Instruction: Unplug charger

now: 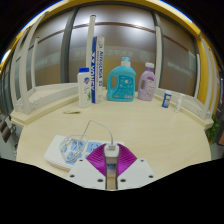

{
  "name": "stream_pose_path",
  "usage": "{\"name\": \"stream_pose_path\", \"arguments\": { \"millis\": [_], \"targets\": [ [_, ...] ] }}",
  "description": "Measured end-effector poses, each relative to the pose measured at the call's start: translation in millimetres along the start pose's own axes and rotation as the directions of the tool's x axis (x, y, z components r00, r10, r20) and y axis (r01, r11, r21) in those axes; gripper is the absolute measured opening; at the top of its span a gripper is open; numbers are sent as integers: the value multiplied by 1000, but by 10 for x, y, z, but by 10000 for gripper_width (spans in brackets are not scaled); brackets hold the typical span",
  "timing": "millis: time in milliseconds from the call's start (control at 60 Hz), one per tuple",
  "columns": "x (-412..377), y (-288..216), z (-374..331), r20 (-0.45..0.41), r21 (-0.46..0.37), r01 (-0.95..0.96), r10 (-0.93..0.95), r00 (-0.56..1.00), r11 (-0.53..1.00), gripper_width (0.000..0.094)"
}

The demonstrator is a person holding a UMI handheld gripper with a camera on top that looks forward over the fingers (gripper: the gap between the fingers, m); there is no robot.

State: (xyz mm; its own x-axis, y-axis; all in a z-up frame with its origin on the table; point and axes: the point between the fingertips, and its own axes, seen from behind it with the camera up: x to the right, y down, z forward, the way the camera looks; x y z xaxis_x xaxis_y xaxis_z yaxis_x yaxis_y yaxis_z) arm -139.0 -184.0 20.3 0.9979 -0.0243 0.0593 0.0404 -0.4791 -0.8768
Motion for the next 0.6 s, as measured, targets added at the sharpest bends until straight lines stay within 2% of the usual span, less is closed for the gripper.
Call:
{"name": "stream_pose_path", "arguments": {
  "millis": [100,183,233,283,350,450,600],
  "targets": [
    [16,-73,-57,11,-6,-58,58,998,998,74],
    [55,-837,-362,20,176,-44,42,999,983,73],
    [76,-1283,-593,36,255,-46,38,999,966,73],
    [231,-1624,-802,28,316,-59,53,998,947,72],
    [501,-1869,-934,13,349,-71,71,997,935,72],
    [956,-1630,-873,-5,305,-90,97,995,948,71],
    [1445,-596,-455,-27,85,-89,92,995,992,74]
  ]
}}
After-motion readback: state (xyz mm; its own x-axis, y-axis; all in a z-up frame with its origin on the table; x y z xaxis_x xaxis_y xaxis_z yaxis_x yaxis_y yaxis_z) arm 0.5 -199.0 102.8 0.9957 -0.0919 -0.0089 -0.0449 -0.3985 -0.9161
